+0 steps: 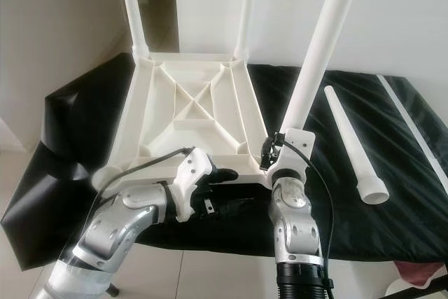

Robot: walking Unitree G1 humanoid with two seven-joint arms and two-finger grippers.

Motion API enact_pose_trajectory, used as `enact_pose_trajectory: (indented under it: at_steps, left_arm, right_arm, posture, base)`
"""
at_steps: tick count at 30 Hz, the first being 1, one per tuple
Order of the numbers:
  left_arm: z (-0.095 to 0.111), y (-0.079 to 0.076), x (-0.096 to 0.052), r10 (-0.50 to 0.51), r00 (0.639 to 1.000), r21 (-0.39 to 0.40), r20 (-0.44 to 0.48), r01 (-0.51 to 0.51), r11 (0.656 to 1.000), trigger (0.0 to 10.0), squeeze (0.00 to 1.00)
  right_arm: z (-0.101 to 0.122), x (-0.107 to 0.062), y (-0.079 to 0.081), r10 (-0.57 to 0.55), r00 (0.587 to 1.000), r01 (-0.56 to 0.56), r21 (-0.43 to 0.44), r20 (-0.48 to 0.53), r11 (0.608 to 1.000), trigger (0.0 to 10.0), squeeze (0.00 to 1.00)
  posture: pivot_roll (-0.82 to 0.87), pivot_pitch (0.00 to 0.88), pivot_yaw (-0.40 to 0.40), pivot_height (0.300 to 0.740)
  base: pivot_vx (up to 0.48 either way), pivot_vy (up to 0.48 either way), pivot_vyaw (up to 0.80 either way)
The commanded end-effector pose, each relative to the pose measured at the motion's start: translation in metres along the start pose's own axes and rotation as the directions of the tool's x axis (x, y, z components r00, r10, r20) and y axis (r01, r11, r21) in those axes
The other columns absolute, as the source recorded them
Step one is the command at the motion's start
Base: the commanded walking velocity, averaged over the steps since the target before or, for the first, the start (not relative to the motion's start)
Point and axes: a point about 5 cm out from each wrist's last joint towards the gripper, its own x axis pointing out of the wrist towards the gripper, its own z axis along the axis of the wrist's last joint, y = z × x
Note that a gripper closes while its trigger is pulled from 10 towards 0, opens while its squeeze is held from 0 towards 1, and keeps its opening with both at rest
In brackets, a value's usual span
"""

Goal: Building children table

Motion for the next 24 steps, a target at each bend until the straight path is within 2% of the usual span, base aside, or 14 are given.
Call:
enact_pose_trajectory:
  at_steps: [1,3,6,10,11,15,16,17,19,20,22,23,24]
  left_arm:
    - [0.004,-0.001,0.001,0.018,1.000,0.011,0.012,-0.018,1.000,10.0,0.00]
    - [0.004,-0.001,0.002,0.017,1.000,0.012,0.011,-0.017,1.000,10.0,0.00]
    - [0.006,0.000,0.001,0.016,1.000,0.014,0.013,-0.016,1.000,10.0,0.00]
    - [0.005,0.002,0.001,0.020,1.000,0.029,-0.002,-0.020,0.999,10.0,0.00]
    - [0.006,0.002,0.000,0.019,1.000,0.034,0.002,-0.019,0.999,10.0,0.00]
    - [0.011,0.001,0.002,0.013,1.000,0.023,0.026,-0.014,1.000,10.0,0.00]
    - [0.012,0.000,0.006,-0.002,1.000,0.030,0.026,0.001,1.000,10.0,0.00]
    - [0.012,0.000,0.006,-0.002,1.000,0.030,0.026,0.001,1.000,10.0,0.00]
    - [0.014,0.000,0.007,-0.022,0.999,0.047,0.024,0.021,0.999,10.0,0.00]
    - [0.014,0.000,0.007,-0.022,0.999,0.047,0.024,0.021,0.999,10.0,0.00]
    - [0.016,0.002,0.008,-0.031,0.999,0.063,0.022,0.030,0.998,10.0,0.00]
    - [0.016,0.002,0.008,-0.031,0.999,0.063,0.022,0.030,0.998,10.0,0.00]
    - [0.017,0.002,0.009,-0.033,0.999,0.070,0.021,0.031,0.997,10.0,0.00]
  right_arm:
    - [-0.005,-0.005,-0.004,0.022,1.000,-0.022,-0.010,-0.017,1.000,10.0,1.00]
    - [-0.005,-0.005,-0.006,0.027,0.999,-0.027,-0.020,-0.018,0.999,10.0,1.00]
    - [-0.008,-0.004,-0.014,0.122,0.992,-0.123,-0.088,-0.020,0.988,10.0,1.00]
    - [-0.012,-0.004,-0.028,0.208,0.976,-0.213,-0.083,-0.055,0.974,10.0,1.00]
    - [-0.013,-0.004,-0.032,0.237,0.970,-0.242,-0.088,-0.062,0.966,10.0,0.00]
    - [-0.012,-0.003,-0.042,0.315,0.946,-0.323,-0.142,-0.074,0.936,10.0,0.00]
    - [-0.011,-0.004,-0.046,0.370,0.926,-0.377,-0.185,-0.075,0.907,10.0,0.00]
    - [-0.011,-0.004,-0.046,0.370,0.926,-0.377,-0.185,-0.075,0.907,10.0,0.00]
    - [-0.009,-0.003,-0.050,0.439,0.894,-0.448,-0.200,-0.089,0.872,10.0,0.00]
    - [-0.009,-0.003,-0.050,0.439,0.894,-0.448,-0.200,-0.089,0.872,10.0,0.00]
    - [-0.008,-0.001,-0.050,0.504,0.858,-0.514,-0.198,-0.102,0.835,10.0,0.00]
    - [-0.008,-0.001,-0.050,0.504,0.858,-0.514,-0.198,-0.102,0.835,10.0,0.00]
    - [-0.008,0.000,-0.050,0.529,0.842,-0.539,-0.200,-0.105,0.819,10.0,0.00]
  posture:
    - [0.07,0.000,-0.066,0.740]
    - [0.07,0.000,-0.066,0.740]
    - [0.07,0.000,-0.069,0.740]
    - [0.08,0.000,-0.086,0.740]
    - [0.07,0.000,-0.082,0.740]
    - [0.05,0.000,-0.068,0.740]
    - [0.05,0.000,-0.063,0.740]
    - [0.05,0.000,-0.063,0.740]
    - [0.04,0.000,-0.059,0.740]
    - [0.04,0.000,-0.059,0.740]
    - [0.04,0.000,-0.061,0.740]
    - [0.04,0.000,-0.061,0.740]
    - [0.04,0.000,-0.061,0.740]
  base:
    - [0.000,0.000,0.00]
    - [0.000,0.000,0.00]
    - [0.000,0.000,0.00]
    - [0.000,0.000,0.00]
    - [0.000,0.000,0.00]
    - [0.000,0.000,0.00]
    - [0.000,0.000,0.00]
    - [0.000,0.000,0.00]
    - [0.000,0.000,0.00]
    - [0.000,0.000,0.00]
    - [0.000,0.000,0.00]
    - [0.000,0.000,0.00]
    - [0.000,0.000,0.00]
